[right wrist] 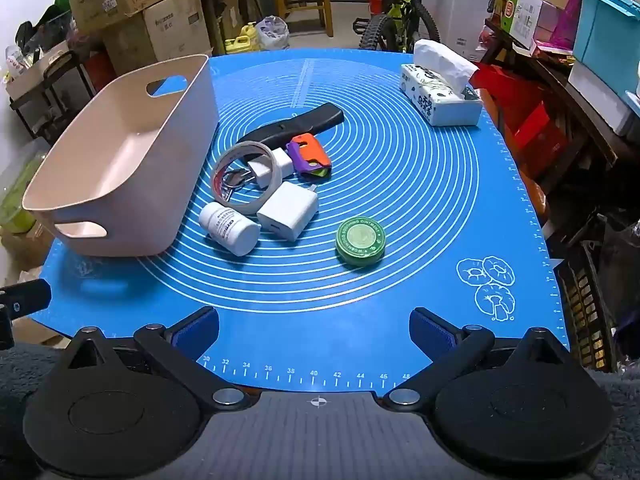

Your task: Organize rigid objects

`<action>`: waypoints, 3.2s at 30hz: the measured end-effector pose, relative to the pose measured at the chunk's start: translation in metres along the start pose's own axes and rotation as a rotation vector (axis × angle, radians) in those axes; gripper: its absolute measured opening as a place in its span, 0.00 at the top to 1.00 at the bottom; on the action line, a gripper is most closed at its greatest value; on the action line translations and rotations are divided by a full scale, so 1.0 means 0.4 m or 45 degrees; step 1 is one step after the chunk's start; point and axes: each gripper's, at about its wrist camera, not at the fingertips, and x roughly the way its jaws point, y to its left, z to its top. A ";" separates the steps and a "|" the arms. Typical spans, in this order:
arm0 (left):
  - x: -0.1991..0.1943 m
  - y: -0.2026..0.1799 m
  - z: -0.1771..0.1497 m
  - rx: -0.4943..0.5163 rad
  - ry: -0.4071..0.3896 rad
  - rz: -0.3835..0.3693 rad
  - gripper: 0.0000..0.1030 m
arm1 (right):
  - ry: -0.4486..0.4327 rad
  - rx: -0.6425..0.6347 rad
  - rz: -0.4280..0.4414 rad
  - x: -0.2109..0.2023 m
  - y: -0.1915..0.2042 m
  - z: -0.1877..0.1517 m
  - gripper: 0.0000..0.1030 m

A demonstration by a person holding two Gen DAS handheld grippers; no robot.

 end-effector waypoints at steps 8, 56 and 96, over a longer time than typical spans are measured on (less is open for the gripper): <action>0.015 0.000 -0.005 0.003 0.011 -0.017 0.01 | 0.015 -0.026 -0.039 0.004 0.006 -0.003 0.02; 0.003 -0.034 -0.007 0.028 0.015 -0.023 0.01 | 0.027 0.020 -0.052 0.006 -0.028 -0.005 0.02; 0.029 -0.009 0.018 0.041 0.011 -0.034 0.01 | 0.011 0.000 -0.076 0.037 -0.042 0.012 0.02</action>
